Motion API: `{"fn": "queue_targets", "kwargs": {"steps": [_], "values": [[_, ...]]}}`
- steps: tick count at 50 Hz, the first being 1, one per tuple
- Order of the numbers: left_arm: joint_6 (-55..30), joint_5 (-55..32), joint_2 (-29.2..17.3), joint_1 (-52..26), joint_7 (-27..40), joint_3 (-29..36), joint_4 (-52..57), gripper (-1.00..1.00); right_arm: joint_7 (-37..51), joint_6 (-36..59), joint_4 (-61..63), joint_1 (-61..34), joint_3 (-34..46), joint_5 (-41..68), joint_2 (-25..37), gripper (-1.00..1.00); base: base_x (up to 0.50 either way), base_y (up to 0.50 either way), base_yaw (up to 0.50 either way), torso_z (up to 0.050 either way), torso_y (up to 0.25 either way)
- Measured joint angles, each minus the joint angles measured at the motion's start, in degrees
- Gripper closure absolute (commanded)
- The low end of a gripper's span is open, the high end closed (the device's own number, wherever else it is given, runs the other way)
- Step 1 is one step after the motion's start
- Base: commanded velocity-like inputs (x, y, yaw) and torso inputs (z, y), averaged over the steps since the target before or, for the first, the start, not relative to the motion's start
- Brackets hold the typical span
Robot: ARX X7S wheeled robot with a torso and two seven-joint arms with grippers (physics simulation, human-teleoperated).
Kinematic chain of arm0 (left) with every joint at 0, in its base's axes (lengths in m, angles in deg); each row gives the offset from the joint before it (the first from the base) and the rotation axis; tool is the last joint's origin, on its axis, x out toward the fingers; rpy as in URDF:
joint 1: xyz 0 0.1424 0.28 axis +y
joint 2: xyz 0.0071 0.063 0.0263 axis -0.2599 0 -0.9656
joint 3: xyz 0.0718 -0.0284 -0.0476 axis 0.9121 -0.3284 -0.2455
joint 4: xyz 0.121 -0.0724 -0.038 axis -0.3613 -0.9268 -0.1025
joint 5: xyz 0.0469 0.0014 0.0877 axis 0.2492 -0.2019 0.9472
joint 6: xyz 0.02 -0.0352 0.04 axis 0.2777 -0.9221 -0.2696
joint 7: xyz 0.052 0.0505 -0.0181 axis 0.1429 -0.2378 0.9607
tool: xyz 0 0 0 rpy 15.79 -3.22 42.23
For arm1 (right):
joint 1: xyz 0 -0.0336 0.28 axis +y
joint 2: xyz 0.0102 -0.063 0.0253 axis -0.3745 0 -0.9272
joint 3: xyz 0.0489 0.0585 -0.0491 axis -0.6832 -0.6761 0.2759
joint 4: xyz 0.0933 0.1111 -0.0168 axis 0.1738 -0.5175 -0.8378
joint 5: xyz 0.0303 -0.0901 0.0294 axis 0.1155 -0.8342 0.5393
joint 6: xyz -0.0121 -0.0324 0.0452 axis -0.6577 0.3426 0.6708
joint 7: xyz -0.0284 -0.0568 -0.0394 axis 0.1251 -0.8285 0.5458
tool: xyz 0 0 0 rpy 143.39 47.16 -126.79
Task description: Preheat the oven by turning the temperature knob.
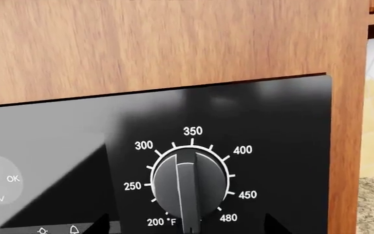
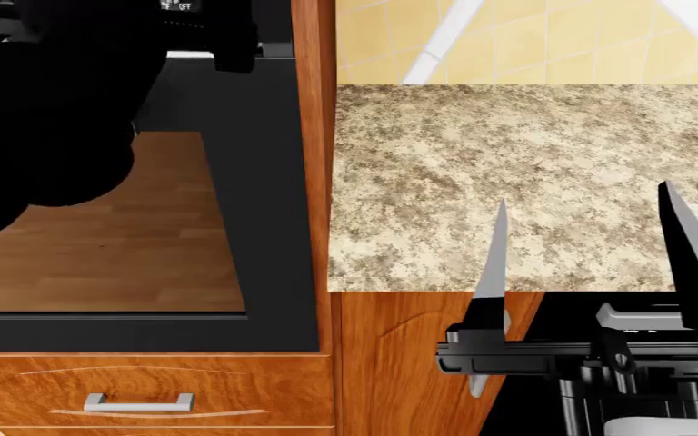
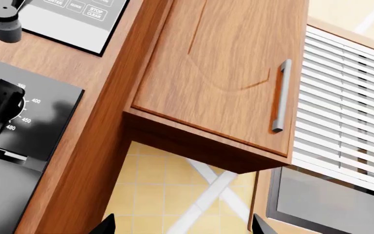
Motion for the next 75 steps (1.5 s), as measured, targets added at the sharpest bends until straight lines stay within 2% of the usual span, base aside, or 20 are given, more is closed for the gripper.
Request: {"fn": "queue_targets", "kwargs": {"steps": [54, 55, 75], "values": [[-0.5, 1.1, 2.0, 1.8, -1.6, -1.1, -4.5, -1.00, -0.1, 0.3, 0.0, 0.4, 0.4, -0.4, 0.0, -1.00, 0.00, 0.00, 0.00, 0.000, 0.000], [-0.6, 1.1, 2.0, 1.8, -1.7, -1.1, -4.5, 1.00, -0.1, 0.2, 0.0, 0.4, 0.4, -0.4, 0.0, -1.00, 0.00, 0.00, 0.00, 0.000, 0.000], [-0.4, 2.0, 2.4, 2.5, -2.6, -1.7, -5.3, 1.00, -0.1, 0.9, 0.0, 0.0, 0.5, -0.4, 0.1, -1.00, 0.00, 0.00, 0.00, 0.000, 0.000]]}}
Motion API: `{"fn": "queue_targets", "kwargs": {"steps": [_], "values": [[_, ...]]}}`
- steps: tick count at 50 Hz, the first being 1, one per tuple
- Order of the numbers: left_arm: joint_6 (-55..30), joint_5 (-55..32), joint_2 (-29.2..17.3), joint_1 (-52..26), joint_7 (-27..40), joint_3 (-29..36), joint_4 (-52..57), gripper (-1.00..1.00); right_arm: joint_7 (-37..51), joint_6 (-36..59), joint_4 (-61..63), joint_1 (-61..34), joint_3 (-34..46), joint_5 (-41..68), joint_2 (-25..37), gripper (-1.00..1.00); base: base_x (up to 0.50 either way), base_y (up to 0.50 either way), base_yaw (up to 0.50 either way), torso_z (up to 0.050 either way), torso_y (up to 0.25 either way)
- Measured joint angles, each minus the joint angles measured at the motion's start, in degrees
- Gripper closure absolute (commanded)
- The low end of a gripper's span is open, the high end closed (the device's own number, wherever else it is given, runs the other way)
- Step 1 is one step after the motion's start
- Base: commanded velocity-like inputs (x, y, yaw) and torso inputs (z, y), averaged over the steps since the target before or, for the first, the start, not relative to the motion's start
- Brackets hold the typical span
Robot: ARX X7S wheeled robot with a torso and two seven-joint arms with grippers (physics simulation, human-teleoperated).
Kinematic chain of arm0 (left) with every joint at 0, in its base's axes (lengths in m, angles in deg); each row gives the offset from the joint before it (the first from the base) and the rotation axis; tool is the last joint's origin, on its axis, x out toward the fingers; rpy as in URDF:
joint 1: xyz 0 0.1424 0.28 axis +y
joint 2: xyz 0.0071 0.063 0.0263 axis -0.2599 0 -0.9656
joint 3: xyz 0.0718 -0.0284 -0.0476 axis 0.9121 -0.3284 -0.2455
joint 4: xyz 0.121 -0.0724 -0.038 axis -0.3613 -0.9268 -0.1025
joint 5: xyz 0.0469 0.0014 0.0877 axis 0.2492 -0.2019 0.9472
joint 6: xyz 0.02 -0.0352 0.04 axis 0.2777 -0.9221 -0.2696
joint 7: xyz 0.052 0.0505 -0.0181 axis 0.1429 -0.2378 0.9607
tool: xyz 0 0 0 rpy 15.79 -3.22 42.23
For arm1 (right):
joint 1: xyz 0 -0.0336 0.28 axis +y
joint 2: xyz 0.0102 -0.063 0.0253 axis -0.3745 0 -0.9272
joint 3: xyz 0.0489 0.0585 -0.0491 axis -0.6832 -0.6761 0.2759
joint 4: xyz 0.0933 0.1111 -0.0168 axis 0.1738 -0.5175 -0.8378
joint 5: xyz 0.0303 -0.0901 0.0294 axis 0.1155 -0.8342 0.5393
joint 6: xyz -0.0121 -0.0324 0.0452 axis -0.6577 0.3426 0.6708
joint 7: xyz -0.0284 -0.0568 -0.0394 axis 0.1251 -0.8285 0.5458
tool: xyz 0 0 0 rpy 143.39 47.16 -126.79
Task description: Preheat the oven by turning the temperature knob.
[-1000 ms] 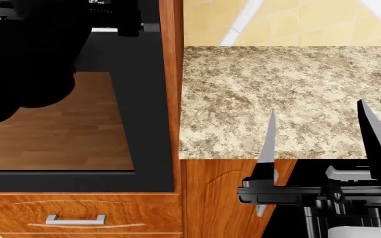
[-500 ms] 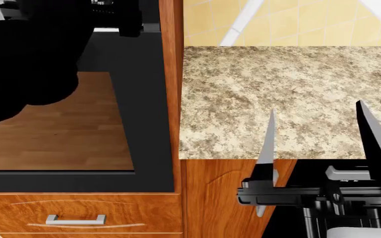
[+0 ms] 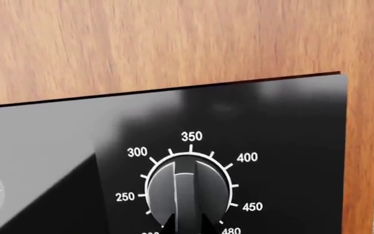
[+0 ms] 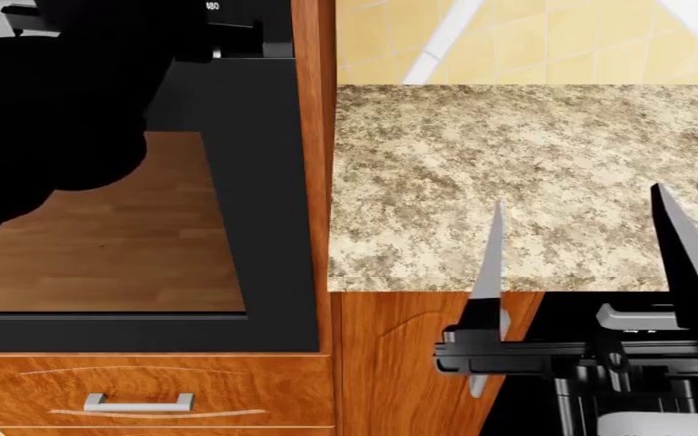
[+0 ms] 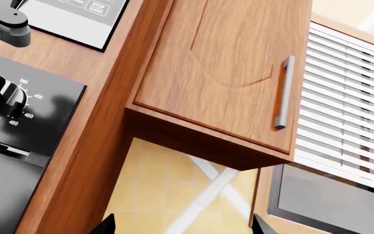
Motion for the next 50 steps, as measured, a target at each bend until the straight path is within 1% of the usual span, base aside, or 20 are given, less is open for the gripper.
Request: {"fn": "queue_targets", "kwargs": {"steps": [36, 50], "values": [[-0.5, 0.9, 0.9, 0.6, -0.8, -1.0, -2.0, 1.00, 0.4, 0.2, -0.1, 0.4, 0.8, -0.3, 0.3, -1.00, 0.00, 0.00, 0.00, 0.000, 0.000], [-1.3, 3.2, 1.5, 0.5, -0.6, -0.2, -2.5, 1.00, 0.4, 0.5, -0.1, 0.2, 0.8, -0.3, 0.3, -1.00, 0.00, 0.00, 0.00, 0.000, 0.000]]}}
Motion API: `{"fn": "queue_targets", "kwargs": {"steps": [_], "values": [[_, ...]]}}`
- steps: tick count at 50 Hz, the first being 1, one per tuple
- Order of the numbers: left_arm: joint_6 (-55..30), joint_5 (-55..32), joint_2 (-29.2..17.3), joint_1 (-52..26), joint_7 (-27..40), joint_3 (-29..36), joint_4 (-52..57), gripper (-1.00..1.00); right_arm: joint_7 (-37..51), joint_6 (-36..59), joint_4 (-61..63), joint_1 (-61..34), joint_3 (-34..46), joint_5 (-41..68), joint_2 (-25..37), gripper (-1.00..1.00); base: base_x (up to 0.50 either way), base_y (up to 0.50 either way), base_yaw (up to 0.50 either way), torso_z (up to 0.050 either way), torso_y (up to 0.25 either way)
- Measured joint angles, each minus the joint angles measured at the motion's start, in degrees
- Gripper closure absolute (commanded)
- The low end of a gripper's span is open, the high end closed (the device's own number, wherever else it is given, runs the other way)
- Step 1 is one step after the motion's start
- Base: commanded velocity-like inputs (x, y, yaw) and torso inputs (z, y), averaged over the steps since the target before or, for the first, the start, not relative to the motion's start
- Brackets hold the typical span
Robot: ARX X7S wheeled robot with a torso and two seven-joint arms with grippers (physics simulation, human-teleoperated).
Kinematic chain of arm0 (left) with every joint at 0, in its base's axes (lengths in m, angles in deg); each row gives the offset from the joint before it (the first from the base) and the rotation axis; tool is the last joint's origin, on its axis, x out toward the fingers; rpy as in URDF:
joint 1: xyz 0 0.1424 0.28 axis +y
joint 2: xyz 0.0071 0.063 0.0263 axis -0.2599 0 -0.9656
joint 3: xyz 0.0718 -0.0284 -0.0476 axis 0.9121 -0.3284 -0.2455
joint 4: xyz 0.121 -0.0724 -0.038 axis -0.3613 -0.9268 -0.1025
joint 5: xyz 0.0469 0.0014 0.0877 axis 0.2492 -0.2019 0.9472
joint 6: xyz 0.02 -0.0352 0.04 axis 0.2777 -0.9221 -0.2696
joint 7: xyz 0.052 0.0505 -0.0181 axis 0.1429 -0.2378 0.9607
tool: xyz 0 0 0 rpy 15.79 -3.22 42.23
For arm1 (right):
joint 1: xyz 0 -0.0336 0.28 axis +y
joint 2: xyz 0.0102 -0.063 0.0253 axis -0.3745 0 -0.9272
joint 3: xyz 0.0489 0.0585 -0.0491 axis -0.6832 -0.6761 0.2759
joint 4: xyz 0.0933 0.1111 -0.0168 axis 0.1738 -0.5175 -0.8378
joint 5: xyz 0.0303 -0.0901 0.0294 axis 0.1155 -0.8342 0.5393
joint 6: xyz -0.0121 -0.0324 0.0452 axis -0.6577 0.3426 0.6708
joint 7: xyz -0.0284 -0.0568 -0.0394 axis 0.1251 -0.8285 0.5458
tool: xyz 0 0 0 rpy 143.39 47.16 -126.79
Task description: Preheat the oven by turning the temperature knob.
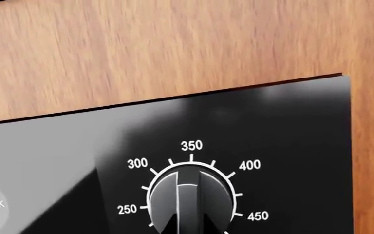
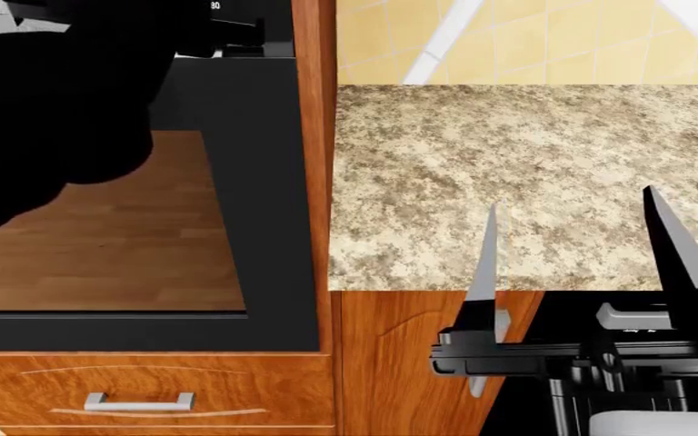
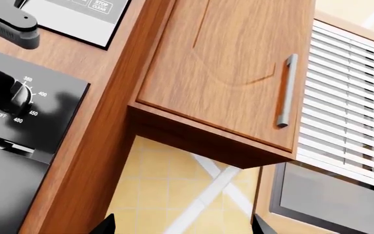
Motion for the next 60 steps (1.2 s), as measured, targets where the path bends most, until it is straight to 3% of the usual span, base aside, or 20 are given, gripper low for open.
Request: {"fn": "queue_targets", "kwargs": {"steps": [60], "values": [[-9.6, 14.9, 1.7, -3.5, 2.0, 7.9, 1.5, 1.00, 0.0, -0.7, 0.1, 0.5, 0.1, -0.3, -0.2, -1.00, 0.00, 0.00, 0.00, 0.000, 0.000]]}}
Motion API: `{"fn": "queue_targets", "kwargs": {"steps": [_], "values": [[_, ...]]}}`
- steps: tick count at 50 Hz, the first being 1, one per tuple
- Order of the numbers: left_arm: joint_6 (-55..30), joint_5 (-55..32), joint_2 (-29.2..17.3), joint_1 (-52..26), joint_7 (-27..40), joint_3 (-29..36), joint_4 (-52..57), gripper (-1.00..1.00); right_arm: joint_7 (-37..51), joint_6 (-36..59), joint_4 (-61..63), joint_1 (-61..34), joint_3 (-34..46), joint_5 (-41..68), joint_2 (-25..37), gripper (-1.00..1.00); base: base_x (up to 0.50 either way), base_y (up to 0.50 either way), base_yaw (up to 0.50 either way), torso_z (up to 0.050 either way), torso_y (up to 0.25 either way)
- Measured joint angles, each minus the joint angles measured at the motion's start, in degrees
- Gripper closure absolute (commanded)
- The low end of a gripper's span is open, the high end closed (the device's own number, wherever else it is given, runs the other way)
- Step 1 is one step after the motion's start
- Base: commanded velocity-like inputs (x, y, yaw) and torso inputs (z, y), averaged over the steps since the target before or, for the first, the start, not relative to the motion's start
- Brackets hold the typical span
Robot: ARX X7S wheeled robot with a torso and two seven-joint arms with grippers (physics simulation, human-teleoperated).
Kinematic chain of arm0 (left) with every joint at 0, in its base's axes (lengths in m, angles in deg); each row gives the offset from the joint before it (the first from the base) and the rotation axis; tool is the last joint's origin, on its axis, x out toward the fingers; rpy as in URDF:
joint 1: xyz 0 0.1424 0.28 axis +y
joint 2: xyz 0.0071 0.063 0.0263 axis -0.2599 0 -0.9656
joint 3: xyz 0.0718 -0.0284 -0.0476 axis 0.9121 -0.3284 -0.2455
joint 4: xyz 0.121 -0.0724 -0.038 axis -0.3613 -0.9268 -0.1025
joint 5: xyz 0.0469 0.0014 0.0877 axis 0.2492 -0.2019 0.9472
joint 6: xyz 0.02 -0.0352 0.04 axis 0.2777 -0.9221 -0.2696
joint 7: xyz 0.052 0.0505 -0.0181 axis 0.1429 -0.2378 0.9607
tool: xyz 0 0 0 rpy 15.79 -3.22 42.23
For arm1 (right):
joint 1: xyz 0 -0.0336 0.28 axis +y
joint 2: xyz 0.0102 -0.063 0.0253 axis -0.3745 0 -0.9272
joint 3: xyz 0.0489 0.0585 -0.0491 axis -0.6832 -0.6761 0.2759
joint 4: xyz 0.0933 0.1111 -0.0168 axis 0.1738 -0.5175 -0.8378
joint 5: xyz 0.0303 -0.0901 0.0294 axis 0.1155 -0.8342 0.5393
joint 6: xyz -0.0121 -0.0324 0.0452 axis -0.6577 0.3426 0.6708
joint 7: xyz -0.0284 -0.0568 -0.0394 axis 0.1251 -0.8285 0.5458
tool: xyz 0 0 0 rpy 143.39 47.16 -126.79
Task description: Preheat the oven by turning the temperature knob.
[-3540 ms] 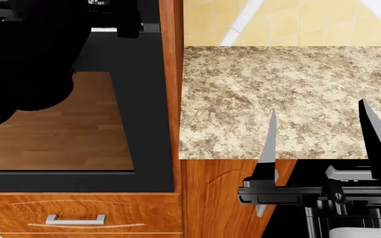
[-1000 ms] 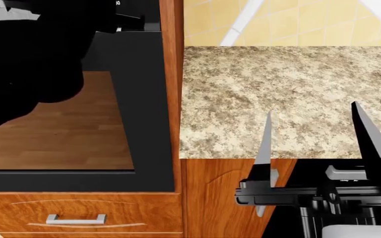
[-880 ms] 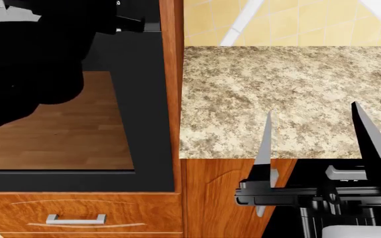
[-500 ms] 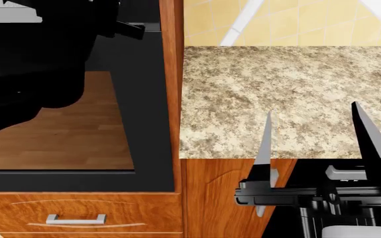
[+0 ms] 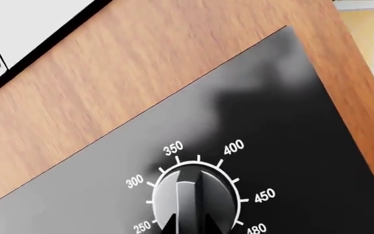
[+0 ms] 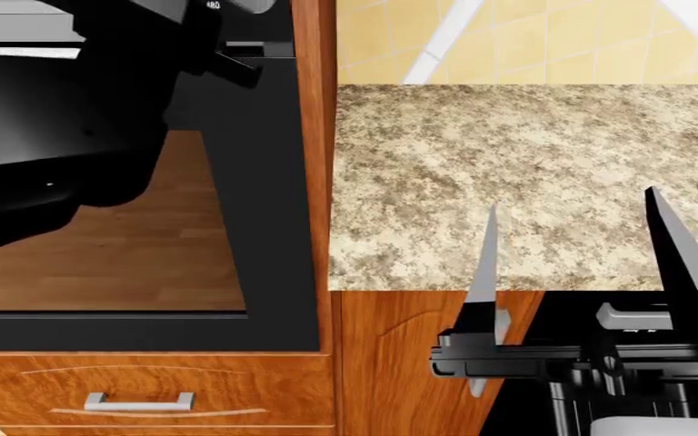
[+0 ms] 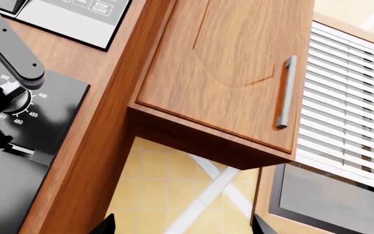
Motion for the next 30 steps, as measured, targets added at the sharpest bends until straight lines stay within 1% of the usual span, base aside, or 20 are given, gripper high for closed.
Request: {"fn": "queue_targets", "kwargs": {"steps": [30], "values": [[-6.3, 7.4, 1.2, -3.0, -0.8, 5.4, 0.7, 1.00, 0.0, -0.1, 0.0, 0.0, -0.1, 0.1, 0.0, -1.00, 0.00, 0.00, 0.00, 0.000, 0.001]]}}
